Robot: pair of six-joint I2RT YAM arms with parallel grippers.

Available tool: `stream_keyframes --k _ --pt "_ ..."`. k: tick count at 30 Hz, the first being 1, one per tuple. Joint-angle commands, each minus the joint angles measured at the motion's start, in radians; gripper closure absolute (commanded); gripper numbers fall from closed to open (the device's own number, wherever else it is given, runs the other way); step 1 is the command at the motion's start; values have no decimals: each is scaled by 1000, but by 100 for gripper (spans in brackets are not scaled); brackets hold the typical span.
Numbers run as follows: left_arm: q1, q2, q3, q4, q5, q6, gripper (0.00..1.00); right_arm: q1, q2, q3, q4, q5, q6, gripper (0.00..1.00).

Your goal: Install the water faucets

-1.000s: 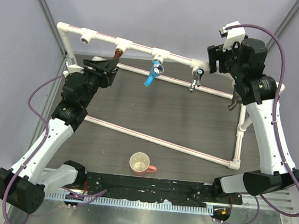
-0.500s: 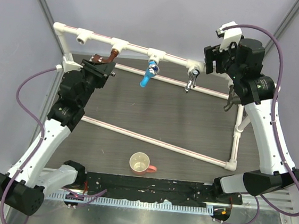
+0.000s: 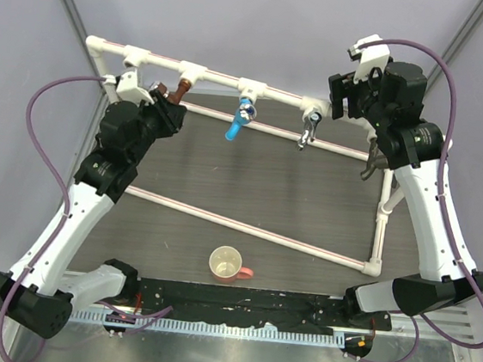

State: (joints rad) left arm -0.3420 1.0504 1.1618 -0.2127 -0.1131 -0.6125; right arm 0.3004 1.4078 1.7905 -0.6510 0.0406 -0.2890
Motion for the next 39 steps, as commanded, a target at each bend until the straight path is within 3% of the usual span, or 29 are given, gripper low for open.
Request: stream_keyframes --k 1,4,14,23,29,30,32,33,39 --pt "-99 7 75 -28 18 411 100 25 36 -17 -162 -47 -2 18" --pt "-179 13 79 -69 -52 587 99 25 36 -16 -162 -47 -2 18" --pt "-367 86 107 -175 -310 942 98 26 40 -11 -165 -47 -4 18" --pt "-479 137 102 -215 -482 1129 88 28 45 -13 -165 -45 -7 18" --pt "-512 128 111 -182 -530 1149 64 28 46 -16 -167 -45 -7 18" --pt "-512 114 116 -171 -531 1133 54 28 45 -16 -167 -45 -7 18" --pt "-512 94 128 -139 -525 1070 41 28 45 -17 -165 -45 -9 18" --pt "-512 83 134 -107 -519 1048 28 28 43 -17 -167 -45 -9 17" --pt "-511 -22 130 22 -546 837 3 29 45 -20 -167 -45 -7 18"
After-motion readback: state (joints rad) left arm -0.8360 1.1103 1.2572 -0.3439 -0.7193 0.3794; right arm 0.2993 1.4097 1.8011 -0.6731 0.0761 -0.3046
